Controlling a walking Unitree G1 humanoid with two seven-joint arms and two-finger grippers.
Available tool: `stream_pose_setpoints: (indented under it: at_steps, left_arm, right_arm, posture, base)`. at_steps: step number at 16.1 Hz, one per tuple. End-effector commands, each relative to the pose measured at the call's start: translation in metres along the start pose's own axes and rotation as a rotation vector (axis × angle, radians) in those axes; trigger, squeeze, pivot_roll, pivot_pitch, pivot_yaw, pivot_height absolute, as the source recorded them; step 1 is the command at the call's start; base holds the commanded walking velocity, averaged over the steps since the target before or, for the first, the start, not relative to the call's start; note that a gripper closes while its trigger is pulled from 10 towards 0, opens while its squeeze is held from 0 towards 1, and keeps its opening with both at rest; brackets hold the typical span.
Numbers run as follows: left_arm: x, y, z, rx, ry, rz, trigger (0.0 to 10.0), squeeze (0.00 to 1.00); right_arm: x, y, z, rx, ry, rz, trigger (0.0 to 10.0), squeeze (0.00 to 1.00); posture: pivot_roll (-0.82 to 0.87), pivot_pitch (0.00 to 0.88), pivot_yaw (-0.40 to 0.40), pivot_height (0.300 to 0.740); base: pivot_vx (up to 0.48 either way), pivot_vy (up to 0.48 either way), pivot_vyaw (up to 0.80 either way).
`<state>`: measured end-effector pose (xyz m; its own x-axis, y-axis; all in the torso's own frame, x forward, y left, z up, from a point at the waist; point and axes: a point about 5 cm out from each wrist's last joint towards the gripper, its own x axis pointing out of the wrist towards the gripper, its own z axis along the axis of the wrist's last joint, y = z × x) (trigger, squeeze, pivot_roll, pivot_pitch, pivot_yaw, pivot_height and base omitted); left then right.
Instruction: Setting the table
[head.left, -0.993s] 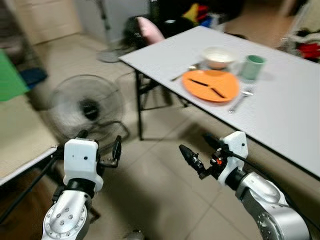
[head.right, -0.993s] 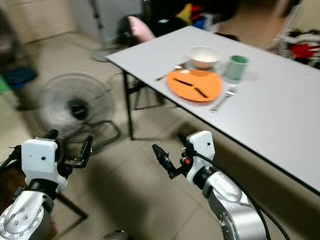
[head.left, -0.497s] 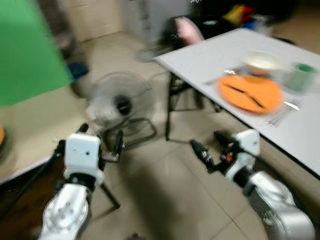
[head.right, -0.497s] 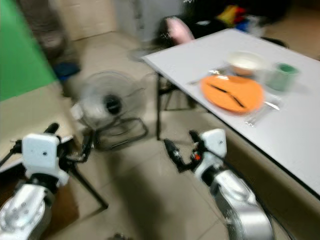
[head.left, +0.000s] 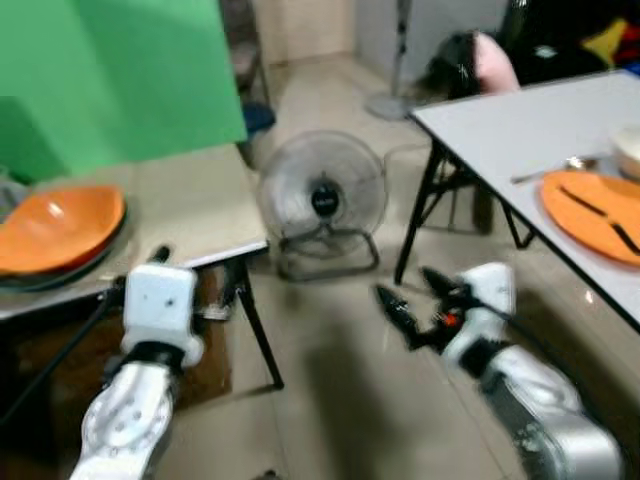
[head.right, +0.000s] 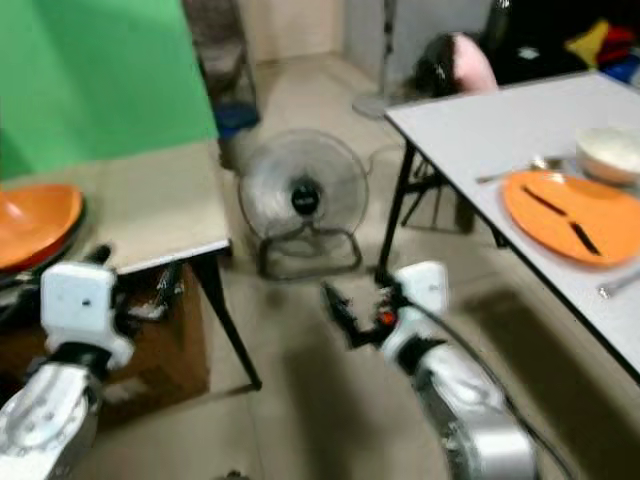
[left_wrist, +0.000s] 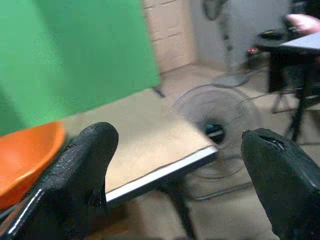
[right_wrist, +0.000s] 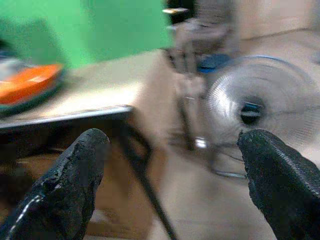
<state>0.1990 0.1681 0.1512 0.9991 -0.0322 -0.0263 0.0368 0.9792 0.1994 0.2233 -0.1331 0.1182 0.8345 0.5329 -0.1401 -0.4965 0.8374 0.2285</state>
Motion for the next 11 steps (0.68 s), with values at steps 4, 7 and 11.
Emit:
stream_pose_setpoints:
  at_steps: [4, 7, 11]
  left_arm:
    - [-0.006, -0.003, 0.006, -0.007, -0.037, -0.008, 10.0, 0.00]
    - [-0.014, -0.002, 0.004, -0.015, -0.027, 0.013, 10.0, 0.00]
    - [-0.019, 0.001, 0.003, -0.011, -0.023, 0.035, 10.0, 0.00]
  right_arm:
    - [0.004, 0.003, 0.005, -0.051, 0.001, 0.040, 10.0, 0.00]
    - [0.012, 0.004, 0.010, -0.095, -0.033, 0.047, 10.0, 0.00]
    - [0.021, 0.007, 0.014, -0.116, -0.079, 0.042, 10.0, 0.00]
  posture:
    - [-0.07, 0.000, 0.058, 0.740]
    - [-0.04, 0.000, 0.026, 0.740]
    - [-0.02, 0.000, 0.012, 0.740]
  base:
    - [0.000, 0.000, 0.80]
    - [0.291, 0.000, 0.80]
    - [0.292, 0.000, 0.80]
